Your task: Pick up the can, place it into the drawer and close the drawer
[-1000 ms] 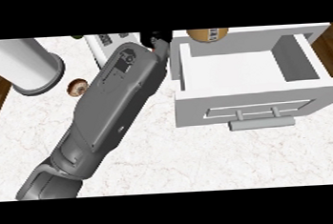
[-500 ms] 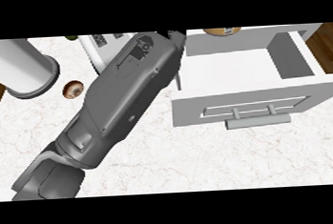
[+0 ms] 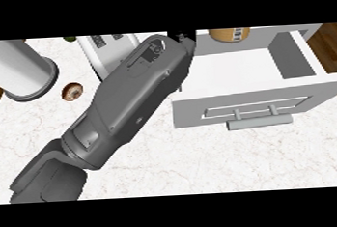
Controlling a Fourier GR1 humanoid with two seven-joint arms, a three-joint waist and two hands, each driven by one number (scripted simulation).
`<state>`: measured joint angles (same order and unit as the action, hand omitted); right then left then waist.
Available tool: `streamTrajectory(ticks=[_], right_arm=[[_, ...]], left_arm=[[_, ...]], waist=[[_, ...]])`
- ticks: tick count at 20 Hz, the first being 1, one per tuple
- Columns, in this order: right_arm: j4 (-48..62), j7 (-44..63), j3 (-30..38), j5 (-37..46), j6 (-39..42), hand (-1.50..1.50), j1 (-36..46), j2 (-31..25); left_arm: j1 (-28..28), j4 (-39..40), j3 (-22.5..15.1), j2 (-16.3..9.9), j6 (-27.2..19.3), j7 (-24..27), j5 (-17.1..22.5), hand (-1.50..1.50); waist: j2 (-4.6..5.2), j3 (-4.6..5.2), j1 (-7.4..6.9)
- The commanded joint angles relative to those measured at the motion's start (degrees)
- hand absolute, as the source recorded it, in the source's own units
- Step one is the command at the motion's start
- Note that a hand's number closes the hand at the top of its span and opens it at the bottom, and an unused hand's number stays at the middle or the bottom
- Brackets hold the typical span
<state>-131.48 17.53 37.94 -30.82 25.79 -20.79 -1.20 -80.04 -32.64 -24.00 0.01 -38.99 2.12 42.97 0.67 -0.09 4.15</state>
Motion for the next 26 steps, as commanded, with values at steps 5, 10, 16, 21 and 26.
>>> streamTrajectory(ticks=[5,10,16,21,26], right_arm=[[-1.89,0.47,0.03,0.05,0.7,-1.5,-1.94,1.12],[0.19,1.76,-0.48,-0.71,-0.29,-1.5,2.43,-1.79],[-1.95,3.0,-0.7,0.89,-1.29,-1.5,1.16,-0.24],[3.05,0.31,0.19,1.08,-0.07,-1.5,4.02,-1.99],[-4.03,-5.1,2.0,7.55,2.34,-1.5,4.1,-2.78]], left_arm=[[-2.1,4.08,-5.63,-0.01,-2.07,0.37,4.09,-1.5],[0.58,4.78,-9.29,-0.01,-5.37,3.58,7.74,-1.5],[0.28,5.39,-11.28,-0.01,-6.73,4.39,9.74,-1.5],[0.08,6.03,-12.09,-0.01,-7.66,6.42,12.5,-1.5],[0.29,4.23,-11.77,-0.01,-7.92,9.16,14.3,-1.5]], waist=[[-0.04,-0.01,0.19],[0.54,-0.05,1.53],[0.25,0.0,0.53],[0.53,-0.06,1.17],[0.34,-0.02,1.23]])
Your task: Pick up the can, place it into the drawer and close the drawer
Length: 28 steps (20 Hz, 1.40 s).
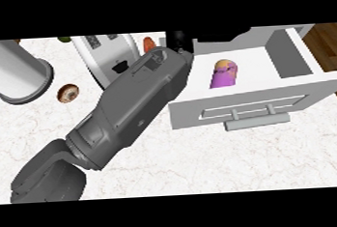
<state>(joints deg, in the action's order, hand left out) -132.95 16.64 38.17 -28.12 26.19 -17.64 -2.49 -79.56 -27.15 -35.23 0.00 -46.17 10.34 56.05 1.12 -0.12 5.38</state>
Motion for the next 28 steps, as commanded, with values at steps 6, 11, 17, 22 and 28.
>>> streamTrajectory(ticks=[6,11,17,22,28], right_arm=[[-4.39,-8.95,-2.43,14.53,4.51,-1.5,5.19,-3.06],[-5.51,-11.09,-6.55,25.47,3.77,-1.5,9.36,-3.75],[-3.04,-11.87,-15.64,41.46,1.66,-1.5,15.66,-3.22],[2.14,-16.13,-24.57,57.67,-1.63,-1.5,18.16,-2.72],[14.94,-16.05,-32.35,71.0,-10.42,-1.5,29.16,-1.85]], left_arm=[[-2.04,-0.21,0.6,0.0,0.83,3.68,2.89,-1.5],[-2.88,-1.15,0.82,0.0,0.34,6.24,3.47,-1.5],[-5.08,0.1,1.21,0.0,0.48,4.14,4.11,-1.5],[-3.42,-2.35,1.06,0.0,0.43,2.8,3.93,-1.5],[-2.59,-2.84,1.34,-1.06,-0.43,1.19,2.37,-1.5]], waist=[[0.25,0.01,-0.91],[0.0,0.08,-3.03],[-0.11,0.08,-4.46],[-0.64,0.12,-6.26],[-0.87,0.13,-6.99]])
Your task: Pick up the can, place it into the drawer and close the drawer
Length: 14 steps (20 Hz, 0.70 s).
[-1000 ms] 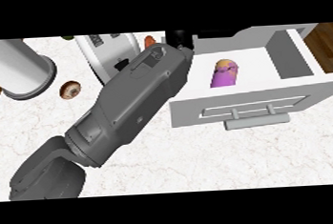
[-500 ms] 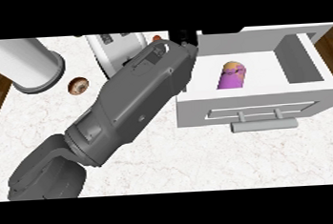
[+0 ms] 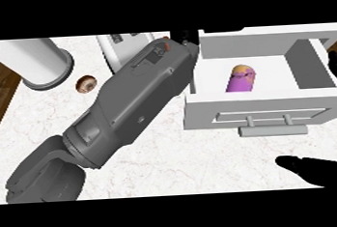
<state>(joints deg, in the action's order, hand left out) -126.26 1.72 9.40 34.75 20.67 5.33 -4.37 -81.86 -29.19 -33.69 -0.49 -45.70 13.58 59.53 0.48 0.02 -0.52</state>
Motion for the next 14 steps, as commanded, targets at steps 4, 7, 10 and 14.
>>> streamTrajectory(ticks=[4,7,10,14], right_arm=[[16.83,-1.83,-5.39,13.74,-5.71,-1.5,13.36,-3.65],[26.39,-5.02,-7.92,18.51,-10.15,-1.5,16.6,-3.33],[32.49,-6.64,-10.69,23.2,-12.89,-1.5,17.62,-3.63],[43.92,-8.88,-12.11,29.7,-19.16,-1.5,20.54,-4.69]], left_arm=[[1.2,-2.05,0.47,-1.4,-0.82,-2.1,-2.0,-1.5],[2.81,-4.47,-0.32,-2.02,-0.93,-3.16,-3.03,-1.5],[5.58,-6.43,-0.03,-5.08,-0.52,-3.16,-3.92,-1.5],[5.37,-8.98,-0.3,-7.83,-0.31,-6.43,-4.67,-1.5]], waist=[[-0.23,0.01,-1.06],[-0.3,-0.01,-1.67],[-0.37,0.0,-1.88],[-0.28,-0.03,-2.58]])
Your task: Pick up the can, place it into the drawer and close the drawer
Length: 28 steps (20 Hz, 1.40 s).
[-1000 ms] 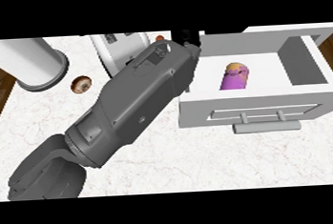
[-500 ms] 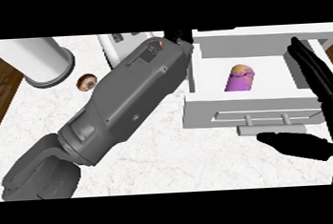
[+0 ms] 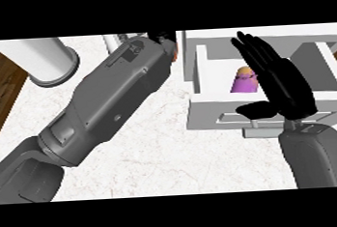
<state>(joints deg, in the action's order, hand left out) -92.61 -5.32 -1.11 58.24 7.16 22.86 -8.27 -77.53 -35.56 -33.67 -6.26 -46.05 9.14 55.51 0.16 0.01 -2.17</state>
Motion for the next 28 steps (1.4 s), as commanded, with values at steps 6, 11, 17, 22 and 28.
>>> streamTrajectory(ticks=[6,11,17,22,28], right_arm=[[28.33,-2.1,1.82,8.42,-12.75,-1.5,13.05,0.12],[38.81,0.24,1.47,12.99,-19.26,-1.5,17.64,2.11],[52.27,-1.75,4.09,15.98,-33.61,-1.5,18.64,2.08],[59.23,-1.9,6.87,15.69,-37.26,-1.5,24.11,1.34],[67.35,-2.69,9.49,16.33,-43.54,-1.5,29.91,-0.22]], left_arm=[[3.8,-7.96,-0.36,-5.88,-1.19,-5.43,-2.48,-1.5],[6.04,-11.4,-0.34,-10.76,-1.09,-8.1,-4.73,-1.5],[10.3,-16.88,0.55,-11.31,-0.63,-7.33,-5.6,-1.5],[10.72,-20.29,0.57,-14.43,-1.35,-11.47,-6.57,-1.5],[10.38,-22.48,0.82,-15.05,-3.03,-13.8,-7.65,-1.5]], waist=[[0.08,-0.05,-0.91],[0.13,-0.04,-0.09],[0.65,-0.09,-1.01],[0.55,-0.1,-0.9],[1.01,-0.15,-1.71]])
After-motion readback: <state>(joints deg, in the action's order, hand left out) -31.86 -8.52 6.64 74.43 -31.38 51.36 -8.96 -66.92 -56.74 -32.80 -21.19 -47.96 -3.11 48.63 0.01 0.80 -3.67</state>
